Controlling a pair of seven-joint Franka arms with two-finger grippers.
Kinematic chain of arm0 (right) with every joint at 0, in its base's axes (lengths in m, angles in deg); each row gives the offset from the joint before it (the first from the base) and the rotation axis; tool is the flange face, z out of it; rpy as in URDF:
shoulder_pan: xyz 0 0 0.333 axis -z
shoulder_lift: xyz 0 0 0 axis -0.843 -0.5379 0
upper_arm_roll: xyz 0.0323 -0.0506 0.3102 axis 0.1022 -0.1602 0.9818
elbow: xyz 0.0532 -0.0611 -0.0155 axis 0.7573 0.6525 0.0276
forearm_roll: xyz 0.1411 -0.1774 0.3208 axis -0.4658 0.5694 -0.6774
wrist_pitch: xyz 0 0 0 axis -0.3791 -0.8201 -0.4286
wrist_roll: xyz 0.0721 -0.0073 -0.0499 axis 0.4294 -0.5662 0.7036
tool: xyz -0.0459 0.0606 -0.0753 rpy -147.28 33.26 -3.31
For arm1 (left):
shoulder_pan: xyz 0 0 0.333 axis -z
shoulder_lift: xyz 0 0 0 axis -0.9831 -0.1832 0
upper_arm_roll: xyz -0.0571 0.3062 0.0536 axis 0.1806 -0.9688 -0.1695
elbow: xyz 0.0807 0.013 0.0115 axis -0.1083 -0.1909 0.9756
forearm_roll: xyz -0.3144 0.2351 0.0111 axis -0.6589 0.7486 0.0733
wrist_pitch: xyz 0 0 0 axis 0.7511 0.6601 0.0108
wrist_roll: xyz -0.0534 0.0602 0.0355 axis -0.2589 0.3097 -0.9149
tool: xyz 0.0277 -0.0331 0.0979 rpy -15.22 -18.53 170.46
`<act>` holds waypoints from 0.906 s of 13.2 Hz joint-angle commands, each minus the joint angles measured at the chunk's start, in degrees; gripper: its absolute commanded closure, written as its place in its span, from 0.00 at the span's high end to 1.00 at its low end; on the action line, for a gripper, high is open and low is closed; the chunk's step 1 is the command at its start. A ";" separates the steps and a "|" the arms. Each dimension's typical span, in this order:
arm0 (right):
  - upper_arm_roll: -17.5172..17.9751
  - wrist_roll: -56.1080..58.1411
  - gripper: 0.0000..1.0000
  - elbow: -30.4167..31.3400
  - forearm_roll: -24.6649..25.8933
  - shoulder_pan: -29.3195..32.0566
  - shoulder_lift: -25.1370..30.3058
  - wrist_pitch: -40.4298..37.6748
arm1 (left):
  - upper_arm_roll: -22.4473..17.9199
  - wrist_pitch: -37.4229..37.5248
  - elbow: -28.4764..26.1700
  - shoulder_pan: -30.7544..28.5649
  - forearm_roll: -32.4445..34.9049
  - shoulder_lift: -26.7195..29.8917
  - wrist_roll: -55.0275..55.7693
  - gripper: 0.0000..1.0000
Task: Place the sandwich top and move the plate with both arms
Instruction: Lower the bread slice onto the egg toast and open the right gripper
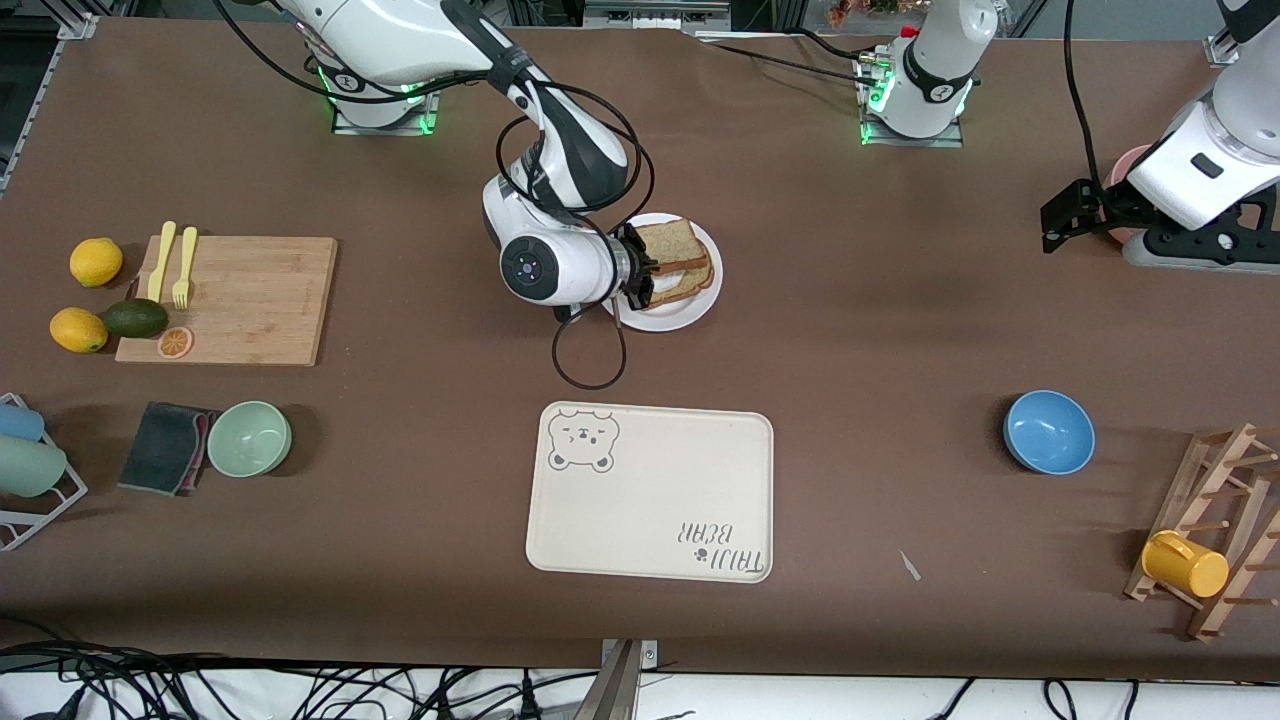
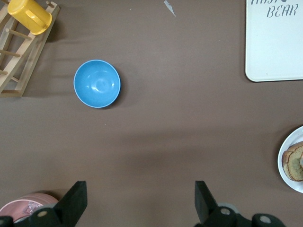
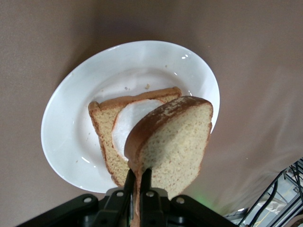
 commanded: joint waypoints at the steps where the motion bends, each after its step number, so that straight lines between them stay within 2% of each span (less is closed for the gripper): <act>1: 0.19 3.15 0.00 -0.07 0.62 0.39 -0.46 0.73 | -0.19 0.64 0.24 0.10 -1.10 0.21 0.27 1.00; 2: 0.10 4.73 0.00 -0.33 0.53 0.47 -1.07 0.82 | -0.19 0.64 0.24 0.10 -1.10 0.21 0.27 1.00; 3: -0.42 6.05 0.17 -0.42 0.53 1.00 -1.42 0.73 | -0.19 0.64 0.24 0.10 -1.01 0.21 0.27 1.00; 4: -0.43 8.68 0.20 -0.42 0.44 2.05 -1.42 0.30 | -0.19 0.64 0.24 0.10 -1.10 0.21 0.27 1.00; 5: -0.52 11.14 0.33 -0.42 0.36 2.14 -1.42 0.12 | -0.19 0.64 0.24 0.10 -1.10 0.21 0.27 1.00; 7: -0.52 11.60 0.74 -0.42 0.71 1.80 -1.42 0.38 | -0.19 0.64 0.24 0.10 -1.10 0.21 0.27 1.00; 9: -0.52 11.25 0.90 -0.68 0.79 1.88 -1.08 0.20 | -0.19 0.64 0.24 0.10 -1.10 0.21 0.27 1.00; 10: -0.52 11.43 0.92 -1.29 1.14 1.97 -0.90 0.03 | -0.19 0.64 0.24 0.10 -1.01 0.21 0.27 1.00; 11: -0.52 11.43 0.99 -1.56 1.58 2.06 -0.46 -0.15 | -0.19 0.64 0.24 0.10 -1.01 0.21 0.27 1.00; 12: -0.52 11.43 0.99 -1.65 2.37 2.06 0.67 -0.32 | -0.19 0.64 0.24 0.10 -1.10 0.21 0.27 1.00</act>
